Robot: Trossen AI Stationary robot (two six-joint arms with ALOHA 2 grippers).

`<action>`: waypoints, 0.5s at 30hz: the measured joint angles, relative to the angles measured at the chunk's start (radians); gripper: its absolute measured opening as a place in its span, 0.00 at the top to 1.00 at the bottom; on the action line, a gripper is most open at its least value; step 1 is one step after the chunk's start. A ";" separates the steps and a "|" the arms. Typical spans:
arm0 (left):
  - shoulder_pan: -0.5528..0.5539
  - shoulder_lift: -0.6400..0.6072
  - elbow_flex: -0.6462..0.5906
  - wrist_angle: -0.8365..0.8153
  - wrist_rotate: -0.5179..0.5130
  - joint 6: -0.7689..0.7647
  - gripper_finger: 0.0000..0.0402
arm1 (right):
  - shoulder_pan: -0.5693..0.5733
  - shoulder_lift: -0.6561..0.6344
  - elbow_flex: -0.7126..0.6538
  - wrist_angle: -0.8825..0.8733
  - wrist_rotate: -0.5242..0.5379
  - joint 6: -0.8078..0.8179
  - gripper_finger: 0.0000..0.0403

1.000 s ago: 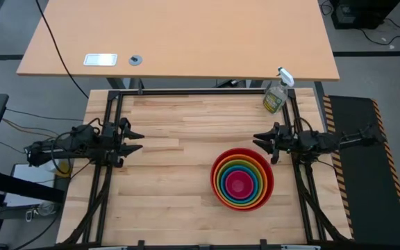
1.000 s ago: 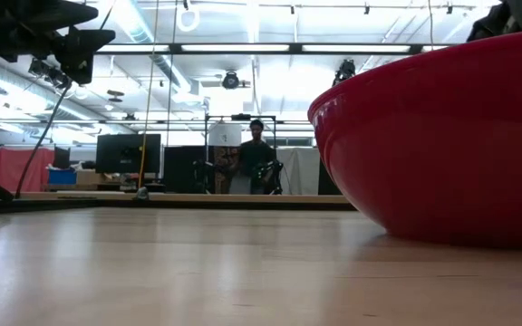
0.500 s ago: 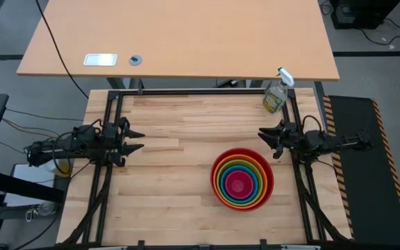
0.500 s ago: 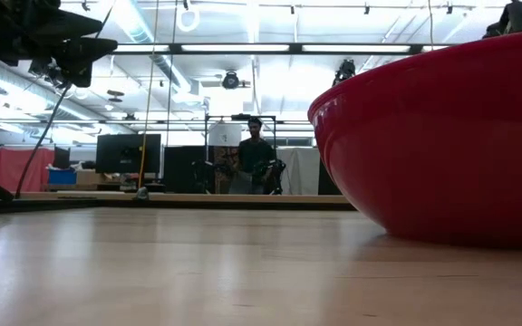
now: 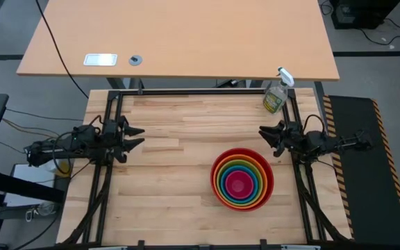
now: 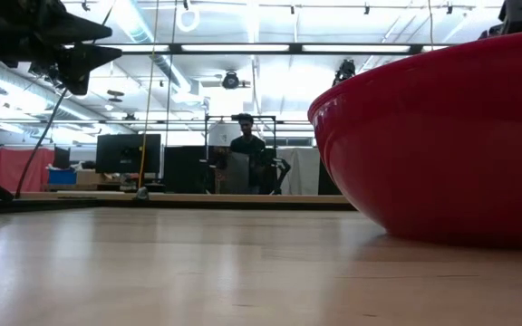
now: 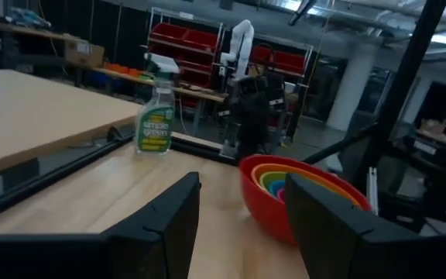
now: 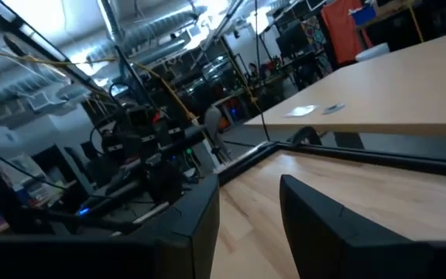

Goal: Nest bowls inside each other
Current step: Return to Home Position

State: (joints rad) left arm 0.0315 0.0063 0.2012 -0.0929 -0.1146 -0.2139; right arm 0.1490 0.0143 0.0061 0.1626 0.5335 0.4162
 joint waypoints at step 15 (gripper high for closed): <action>0.000 0.000 0.000 0.000 0.000 -0.008 0.52 | 0.000 0.000 0.000 0.000 -0.010 0.000 0.64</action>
State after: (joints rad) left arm 0.0315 0.0063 0.2012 -0.0933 -0.1150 -0.2218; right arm 0.1490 0.0143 0.0063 0.1631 0.5232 0.4160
